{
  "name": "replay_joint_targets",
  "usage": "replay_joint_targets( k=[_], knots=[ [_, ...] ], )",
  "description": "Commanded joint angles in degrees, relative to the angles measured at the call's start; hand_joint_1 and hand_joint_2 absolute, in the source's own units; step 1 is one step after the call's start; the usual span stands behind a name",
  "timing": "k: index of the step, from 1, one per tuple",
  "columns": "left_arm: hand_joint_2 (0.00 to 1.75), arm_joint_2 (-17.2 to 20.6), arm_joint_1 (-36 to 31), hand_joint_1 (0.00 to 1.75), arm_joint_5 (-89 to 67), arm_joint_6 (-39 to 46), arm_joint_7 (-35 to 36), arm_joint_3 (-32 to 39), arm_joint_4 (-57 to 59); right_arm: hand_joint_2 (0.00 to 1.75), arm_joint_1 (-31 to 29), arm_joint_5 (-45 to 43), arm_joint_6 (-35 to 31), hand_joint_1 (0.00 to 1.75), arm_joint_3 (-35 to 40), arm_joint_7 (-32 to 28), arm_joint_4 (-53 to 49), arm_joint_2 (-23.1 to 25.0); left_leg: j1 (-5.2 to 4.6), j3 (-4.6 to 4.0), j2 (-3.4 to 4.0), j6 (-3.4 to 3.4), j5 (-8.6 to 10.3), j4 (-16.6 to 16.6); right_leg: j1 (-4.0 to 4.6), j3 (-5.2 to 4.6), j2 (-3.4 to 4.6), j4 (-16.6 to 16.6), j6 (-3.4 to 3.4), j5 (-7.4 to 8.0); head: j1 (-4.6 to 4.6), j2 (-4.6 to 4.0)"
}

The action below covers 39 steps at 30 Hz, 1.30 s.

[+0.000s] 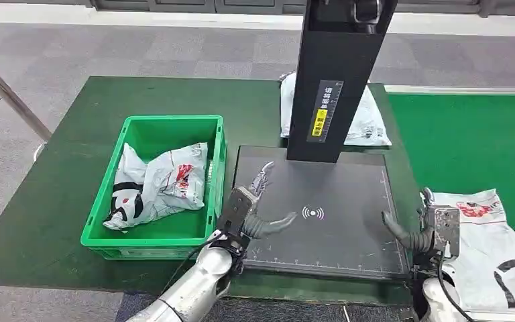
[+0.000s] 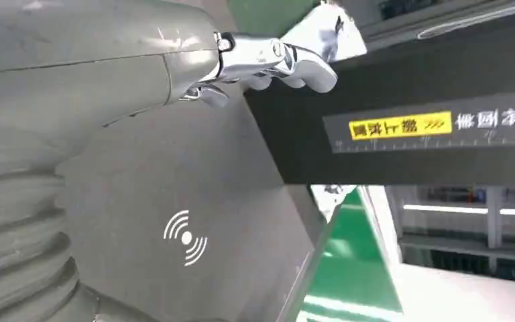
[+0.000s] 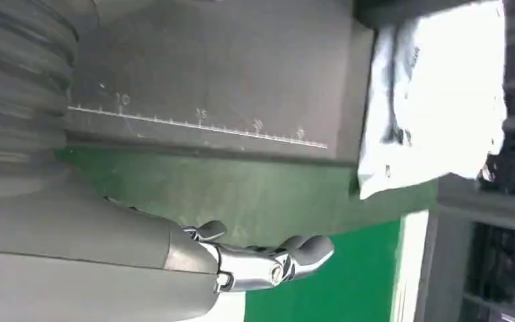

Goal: Moved the parcel from conveyor to table for the left to box.

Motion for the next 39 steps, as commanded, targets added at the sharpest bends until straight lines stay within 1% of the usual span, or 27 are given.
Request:
replay_joint_targets(
  k=[1,2,3,5,6,7,8,11,14,17,22,23,25,27,28,29,30,31,32,33,34,35,36,37,39],
  knots=[
    [1.75,1.24,-3.18,0.0,3.65,2.33,0.65,-11.0,6.54,1.75,-1.95,10.93,-11.53,0.0,-7.94,4.11,11.58,-4.72,-0.02,0.14,-0.18,0.02,0.05,-0.13,0.0,0.24,-0.25,-0.16,-0.02,0.0,0.0,0.0],
    [1.75,1.24,-3.24,0.0,4.2,2.84,0.22,-11.59,6.87,1.75,-2.46,13.79,-13.23,0.0,-9.28,5.0,13.57,-5.05,0.0,0.14,-0.18,0.02,0.04,-0.11,0.01,0.26,-0.25,-0.17,-0.01,0.0,0.0,0.0],
    [1.75,1.24,-3.22,0.0,4.92,3.02,-0.1,-11.78,6.96,1.75,-3.41,17.76,-15.7,0.0,-10.31,7.18,16.83,-5.83,0.0,0.1,-0.14,0.02,0.01,-0.07,0.01,0.22,-0.2,-0.13,0.0,0.0,0.0,0.0],
    [1.75,1.24,-3.33,0.0,5.8,2.67,-0.38,-11.98,6.78,1.75,-4.84,21.4,-17.12,0.0,-12.42,9.64,21.42,-7.16,-0.01,0.09,-0.06,0.05,-0.03,-0.07,0.0,0.2,-0.1,-0.11,-0.01,0.01,0.0,0.0],
    [1.75,1.24,-3.43,0.0,5.94,2.65,-0.43,-12.13,6.65,1.75,-5.57,24.94,-19.28,0.0,-13.72,11.67,24.61,-8.27,0.0,0.14,-0.03,0.09,-0.04,-0.09,0.02,0.25,-0.08,-0.17,-0.02,0.03,0.0,0.0],
    [1.75,1.24,-3.55,0.0,5.89,2.62,-0.43,-12.11,6.62,1.75,-5.83,25.63,-18.95,0.0,-14.68,12.09,26.12,-8.99,-0.07,0.11,-0.07,0.1,-0.05,-0.08,-0.05,0.2,-0.09,-0.13,-0.01,0.0,0.0,0.0],
    [1.75,1.26,-3.69,0.0,5.76,2.75,-0.71,-11.84,6.64,1.75,-6.34,28.2,-19.82,0.0,-15.32,14.1,28.65,-10.21,-0.05,0.15,-0.05,0.1,-0.05,-0.11,-0.03,0.25,-0.09,-0.2,-0.02,0.03,0.0,0.0],
    [1.75,1.54,-3.85,0.0,5.76,2.72,-0.78,-11.51,6.78,1.75,-6.61,28.81,-19.32,0.0,-15.85,14.47,30.28,-11.1,-0.09,0.14,-0.08,0.11,-0.04,-0.11,-0.06,0.23,-0.15,-0.17,-0.03,0.01,-0.02,0.0],
    [1.75,1.57,-3.9,0.0,5.76,2.66,-0.79,-11.48,6.79,1.75,-6.74,28.98,-19.39,0.0,-15.82,14.52,30.37,-11.01,-0.08,0.15,0.07,0.09,-0.08,-0.1,-0.05,0.2,0.0,-0.17,-0.04,0.02,0.0,0.0],
    [1.75,1.55,-3.88,0.0,5.77,2.62,-0.81,-11.46,6.82,1.75,-6.86,29.12,-19.51,0.0,-15.78,14.58,30.42,-10.88,-0.08,0.04,0.05,0.11,-0.1,-0.02,-0.05,0.07,0.03,-0.07,-0.02,0.01,0.0,0.0],
    [1.75,1.55,-3.88,0.0,5.77,2.62,-0.81,-11.46,6.82,1.75,-6.86,29.12,-19.51,0.0,-15.78,14.58,30.42,-10.88,-0.1,0.13,0.13,0.1,-0.08,-0.09,-0.06,0.12,0.06,-0.11,-0.05,0.02,0.0,0.0],
    [1.75,1.52,-3.84,0.0,5.88,2.91,-1.22,-11.04,6.89,1.75,-7.75,31.16,-20.04,0.0,-15.72,16.64,32.26,-11.16,-0.08,0.06,0.09,0.11,-0.1,-0.03,-0.05,0.08,0.05,-0.07,-0.02,0.01,0.0,0.0],
    [1.75,1.87,-3.79,0.0,6.53,2.95,-2.05,-9.97,6.82,1.75,-10.95,37.08,-20.33,0.0,-14.77,21.13,38.58,-13.28,-0.08,0.13,0.19,0.11,-0.1,-0.08,-0.05,0.14,0.12,-0.12,-0.03,0.04,0.0,0.0],
    [1.75,2.36,-3.5,0.0,7.32,2.63,-2.24,-9.25,6.25,1.75,-13.19,39.88,-18.8,0.0,-14.15,23.51,42.05,-14.42,-0.12,0.06,0.16,0.13,-0.1,-0.03,-0.09,0.05,0.11,-0.04,0.0,0.02,0.0,0.0],
    [1.75,2.55,-3.32,0.0,7.69,2.79,-2.25,-8.79,6.06,1.75,-13.92,40.83,-17.86,0.0,-13.87,24.83,43.38,-14.74,-0.12,0.13,0.26,0.12,-0.09,-0.09,-0.09,0.11,0.19,-0.11,-0.02,0.07,0.0,0.0],
    [1.75,2.66,-3.23,0.0,7.79,2.79,-2.35,-8.57,5.99,1.75,-14.27,42.05,-17.97,0.0,-13.49,26.0,44.07,-15.0,-0.11,0.08,0.21,0.12,-0.1,-0.04,-0.08,0.07,0.16,-0.07,-0.01,0.04,0.0,0.0],
    [1.75,2.82,-2.97,0.0,7.9,2.82,-2.5,-8.25,5.71,1.75,-14.93,43.85,-17.45,0.0,-12.73,28.31,45.4,-15.37,-0.13,0.06,0.18,0.13,-0.09,-0.04,-0.1,0.06,0.12,-0.05,-0.01,0.04,0.0,0.0],
    [1.75,2.97,-2.62,0.0,7.76,2.67,-2.67,-8.08,5.21,1.75,-15.5,44.96,-15.11,0.0,-12.29,30.07,46.3,-15.61,-0.1,0.14,0.28,0.11,-0.09,-0.08,-0.07,0.14,0.19,-0.12,-0.03,0.07,0.0,0.0],
    [1.75,3.06,-2.43,0.0,7.66,2.63,-2.74,-8.01,4.87,1.75,-15.65,45.45,-14.03,0.0,-12.06,30.72,46.65,-15.7,-0.11,0.09,0.21,0.12,-0.09,-0.05,-0.08,0.1,0.14,-0.08,-0.02,0.04,0.0,0.0],
    [1.75,3.35,-1.98,0.0,7.1,1.91,-2.63,-7.84,3.75,1.75,-15.91,47.53,-6.4,0.0,-10.68,33.24,47.52,-16.14,-0.11,0.07,0.17,0.12,-0.1,-0.04,-0.09,0.1,0.11,-0.06,-0.01,0.03,0.0,0.0],
    [1.75,3.46,-1.85,0.0,6.84,1.65,-2.47,-7.63,3.35,1.75,-15.64,48.07,-3.01,0.0,-10.33,33.1,47.39,-16.1,-0.1,0.15,0.25,0.1,-0.09,-0.1,-0.07,0.15,0.16,-0.13,-0.04,0.06,0.0,0.0],
    [1.75,3.55,-1.77,0.0,6.45,1.11,-2.26,-7.4,3.02,1.75,-15.41,49.58,1.73,0.0,-9.05,33.8,47.56,-16.27,-0.1,0.11,0.18,0.12,-0.09,-0.06,-0.07,0.13,0.11,-0.09,-0.02,0.04,0.0,0.0],
    [1.75,3.84,-1.53,0.0,5.84,0.83,-2.07,-6.98,2.48,1.75,-15.97,48.44,13.83,1.75,-7.59,26.55,47.88,-15.99,-0.11,0.19,0.18,0.11,-0.08,-0.11,-0.07,0.22,0.09,-0.13,-0.04,0.03,0.0,0.0],
    [1.75,3.93,-1.55,0.0,5.85,0.8,-2.07,-6.92,2.48,1.75,-15.96,48.44,13.88,1.75,-7.55,26.57,47.85,-15.61,-0.09,0.12,0.13,0.13,-0.08,-0.05,-0.06,0.17,0.06,-0.08,-0.01,0.03,-0.02,0.0],
    [1.75,4.04,-1.54,0.0,5.85,0.73,-2.07,-6.81,2.42,1.75,-16.09,48.42,13.89,1.75,-7.56,26.96,47.71,-15.23,0.0,0.25,0.21,0.11,-0.07,-0.12,0.04,0.32,0.12,-0.22,-0.04,0.08,-0.02,0.0]
  ],
)
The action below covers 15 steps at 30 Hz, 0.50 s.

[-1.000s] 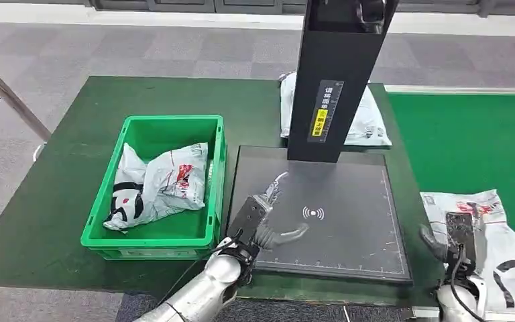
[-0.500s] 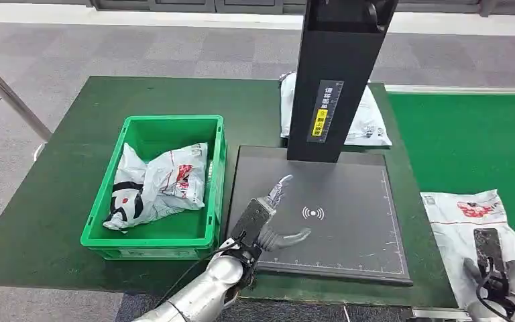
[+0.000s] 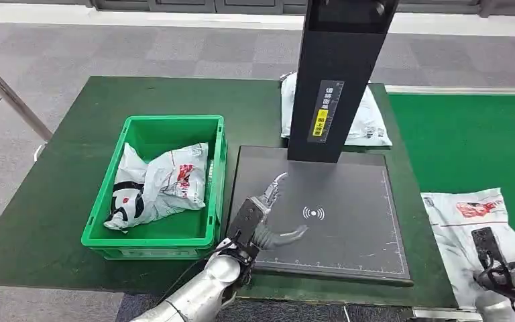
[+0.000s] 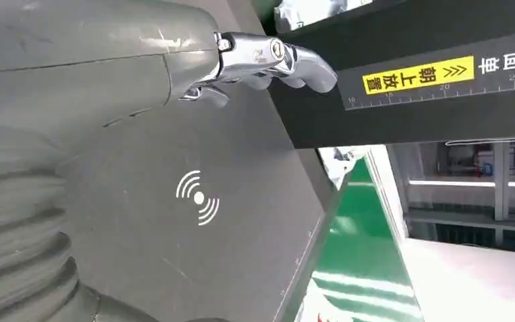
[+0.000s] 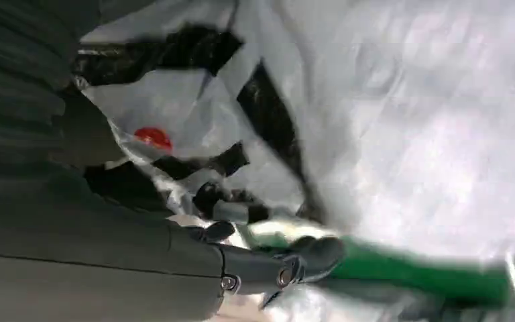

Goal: Moved the parcel from conveyor to table for the left to box.

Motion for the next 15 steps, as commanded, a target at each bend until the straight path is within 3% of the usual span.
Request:
replay_joint_targets(
  k=[1,4,8,12,15],
  knots=[
    [1.75,3.52,-0.49,0.0,-1.14,-1.32,0.55,1.53,-0.88,1.75,-3.21,0.67,18.8,1.75,4.94,-4.86,8.77,0.19,0.13,0.26,0.25,-0.04,-0.01,-0.13,0.15,0.27,0.2,-0.25,-0.06,0.1,0.02,0.0],
    [1.75,3.62,0.82,0.0,-2.6,-0.89,1.2,2.62,-2.83,1.75,-3.84,1.49,21.35,1.75,6.17,-5.59,7.82,0.69,0.19,0.29,0.44,0.03,-0.02,-0.13,0.2,0.31,0.33,-0.36,-0.02,0.15,0.04,0.0],
    [1.75,4.07,2.0,0.0,-4.48,-1.11,2.78,3.61,-5.12,1.75,-4.74,2.31,19.81,1.75,7.0,-5.52,7.27,1.7,0.19,0.43,0.57,0.05,-0.06,-0.13,0.2,0.46,0.38,-0.4,0.05,0.19,0.02,0.0],
    [1.75,4.33,1.81,0.0,-4.75,-0.29,3.03,4.33,-4.98,1.75,-5.98,2.27,13.42,1.75,7.13,-8.4,3.74,4.3,0.22,0.49,0.62,0.04,-0.11,-0.05,0.23,0.52,0.45,-0.35,0.09,0.2,0.02,0.0],
    [1.75,4.27,2.38,0.0,-5.72,1.06,3.06,4.57,-6.53,1.75,-4.49,-2.43,7.17,1.75,6.07,-14.05,-4.68,7.83,0.2,0.49,0.85,0.01,-0.09,-0.14,0.21,0.46,0.66,-0.38,0.04,0.28,0.02,0.0]
  ],
)
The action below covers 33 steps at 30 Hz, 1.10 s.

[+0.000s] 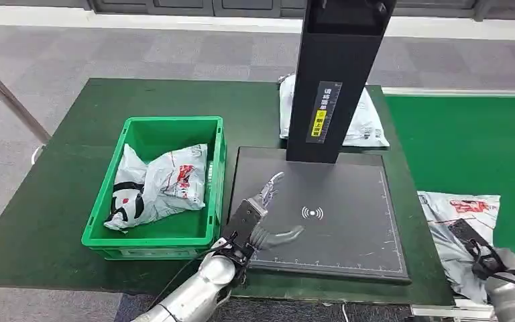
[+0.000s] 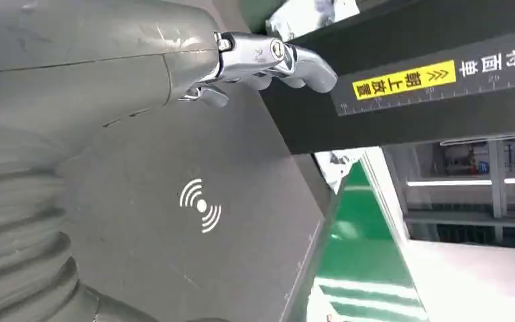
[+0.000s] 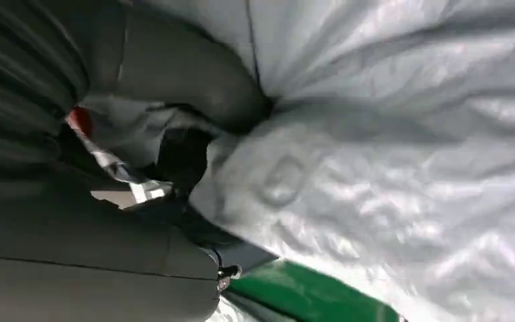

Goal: Moved the parcel from conveyor to table for the left to box.

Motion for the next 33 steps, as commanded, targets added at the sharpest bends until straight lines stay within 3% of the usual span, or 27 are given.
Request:
replay_joint_targets(
  k=[1,2,3,5,31,32,33],
  knots=[
    [1.75,2.62,0.56,0.0,-1.45,2.0,0.62,2.55,-2.26,1.75,1.86,-7.81,-9.25,1.75,1.14,-9.4,-12.02,10.13,0.04,0.06,0.49,-0.07,-0.02,-0.11,0.05,-0.1,0.47,-0.07,-0.1,0.13,0.0,0.0],
    [1.75,2.59,0.86,0.0,-2.09,4.26,0.45,3.05,-2.6,1.75,5.28,-16.5,-8.08,1.75,-0.38,-16.23,-21.19,12.85,0.02,0.06,0.58,-0.09,0.01,-0.19,0.03,-0.13,0.54,-0.1,-0.12,0.17,0.02,0.0],
    [1.75,2.82,0.85,0.0,-2.01,4.67,0.25,3.28,-2.59,1.75,10.79,-20.15,-7.73,1.75,1.61,-13.65,-32.63,14.37,0.01,0.06,0.58,-0.1,-0.01,-0.16,0.01,-0.17,0.6,-0.03,-0.11,0.14,0.0,0.0],
    [1.75,2.91,0.77,0.0,-1.91,4.54,0.14,3.39,-2.53,1.75,13.3,-20.77,-7.75,1.75,3.4,-10.34,-37.88,14.36,0.04,0.01,0.53,-0.14,0.02,-0.24,0.04,-0.23,0.54,-0.05,-0.17,0.12,0.02,0.0],
    [1.75,2.78,0.69,0.0,-1.97,4.46,-0.11,3.55,-2.19,1.75,12.99,-22.86,-8.27,1.75,4.74,-10.56,-36.06,12.75,0.02,-0.16,0.29,-0.1,0.0,-0.17,0.01,-0.45,0.33,0.08,-0.15,0.01,0.0,0.0],
    [1.75,2.9,0.11,0.0,-1.62,8.18,-2.77,4.8,-2.33,1.75,17.15,-37.13,1.18,1.75,4.07,-24.96,-48.63,17.62,-0.01,-0.09,0.34,-0.11,0.02,-0.26,-0.01,-0.41,0.36,0.02,-0.17,0.03,0.0,0.0],
    [1.75,3.37,-1.36,0.0,-1.16,7.33,-2.97,4.8,-1.8,1.75,21.52,-33.57,-0.62,1.75,10.19,-26.54,-61.71,20.22,-0.01,-0.12,0.32,-0.1,0.0,-0.2,-0.01,-0.43,0.35,0.06,-0.15,0.01,0.0,0.0]
  ],
)
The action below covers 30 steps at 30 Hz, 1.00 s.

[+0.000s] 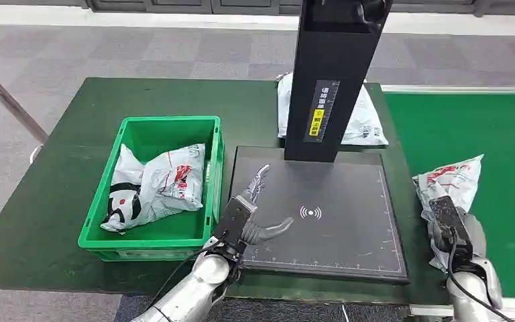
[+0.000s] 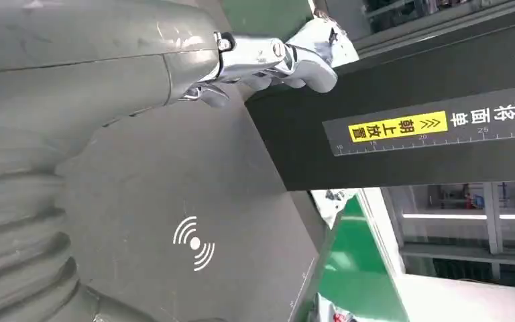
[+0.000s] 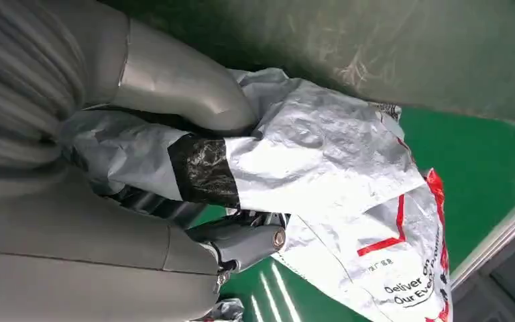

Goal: Moved the parcel from conveyor to table for the left to box.

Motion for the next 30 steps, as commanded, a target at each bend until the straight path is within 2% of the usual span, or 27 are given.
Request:
replay_joint_targets(
  k=[1,2,3,5,6,7,8,12,15,16,19,23,30],
  knots=[
    [1.75,2.62,-3.62,0.0,1.1,2.13,-2.87,2.57,1.84,1.75,9.2,-7.87,4.42,1.75,13.46,-9.69,-31.97,10.14,0.03,0.0,0.23,-0.07,-0.02,-0.02,0.03,-0.09,0.19,0.02,-0.09,0.03,0.0,0.0],
    [1.75,2.4,-4.21,0.0,1.09,1.63,-2.87,2.81,2.37,1.75,9.35,-7.91,1.33,1.75,20.22,-5.74,-35.19,8.49,0.04,0.01,0.38,-0.12,-0.06,-0.02,0.05,-0.15,0.32,0.07,-0.15,0.02,0.02,0.0],
    [1.75,2.13,-4.55,0.0,1.0,1.52,-2.87,2.74,2.86,1.75,8.67,-7.28,0.72,1.75,23.41,-4.6,-34.64,7.48,-0.03,-0.11,0.38,-0.08,-0.04,0.02,-0.02,-0.26,0.34,0.16,-0.1,0.03,0.02,0.0],
    [1.75,1.46,-5.16,0.0,0.92,1.25,-3.33,2.29,4.24,1.75,6.34,-8.21,2.37,1.75,27.37,-3.94,-29.76,6.19,0.05,-0.11,0.65,-0.17,-0.15,0.0,0.08,-0.18,0.61,0.2,-0.17,0.01,-0.02,0.0],
    [1.75,1.2,-5.32,0.0,1.06,0.85,-3.5,2.06,4.72,1.75,4.33,-7.73,3.18,1.75,29.36,-4.13,-26.45,5.34,0.03,-0.4,0.67,-0.32,-0.17,-0.04,0.06,-0.23,0.64,0.18,-0.23,0.03,-0.07,0.0],
    [1.75,0.92,-5.27,0.0,1.1,0.89,-3.55,1.92,4.81,1.75,3.44,-8.09,3.19,1.75,29.86,-4.61,-24.71,5.27,0.07,-0.26,0.55,-0.3,-0.14,-0.06,0.1,-0.19,0.52,0.1,-0.26,-0.01,-0.04,0.0],
    [1.75,0.89,-5.26,0.0,1.17,0.82,-3.55,1.75,4.77,1.75,2.48,-8.55,3.34,1.75,30.33,-5.37,-23.02,4.92,0.08,0.24,0.51,-0.33,-0.06,-0.17,0.13,-0.18,0.46,0.01,-0.32,0.01,-0.02,0.0],
    [1.75,0.81,-5.26,0.0,1.19,0.66,-3.42,1.57,4.58,1.75,2.05,-8.6,3.05,1.75,30.67,-5.87,-22.06,4.51,0.07,0.08,0.06,-0.35,0.06,-0.08,0.07,-0.07,0.05,0.16,-0.26,-0.07,0.0,0.0],
    [1.75,0.89,-5.23,0.0,1.19,0.65,-3.29,1.51,4.41,1.75,2.19,-8.67,3.0,1.75,30.79,-5.96,-22.38,4.18,0.04,0.06,0.09,-0.34,0.05,-0.07,0.04,-0.07,0.07,0.17,-0.26,-0.07,0.0,0.0],
    [1.75,0.83,-5.3,0.0,1.19,0.03,-2.98,1.25,4.61,1.75,3.04,-9.27,4.82,1.75,31.74,-6.08,-22.99,3.74,0.0,0.04,0.04,-0.35,0.06,-0.07,0.01,-0.1,0.03,0.2,-0.26,-0.09,0.0,0.0],
    [1.75,0.19,-5.38,0.0,1.15,-0.1,-2.71,0.95,5.23,1.75,5.76,-8.41,3.48,1.75,33.18,-7.05,-23.58,4.19,0.01,0.04,-0.08,-0.36,0.06,-0.07,0.02,-0.04,-0.07,0.15,-0.28,-0.11,0.0,0.0],
    [1.75,0.03,-5.48,0.0,1.76,0.0,-2.47,1.07,6.53,1.75,5.59,-12.02,6.03,1.75,34.62,-6.34,-21.06,3.73,0.05,0.11,0.01,-0.37,0.04,-0.12,0.06,0.0,0.0,0.06,-0.31,-0.09,0.0,0.0],
    [1.75,0.13,-5.39,0.0,1.87,0.01,-2.69,1.0,6.68,1.75,5.56,-12.35,6.03,1.75,34.72,-6.8,-20.4,3.66,0.02,0.07,-0.07,-0.32,0.04,-0.1,0.03,-0.06,-0.08,0.11,-0.27,-0.1,-0.02,0.0]
  ],
)
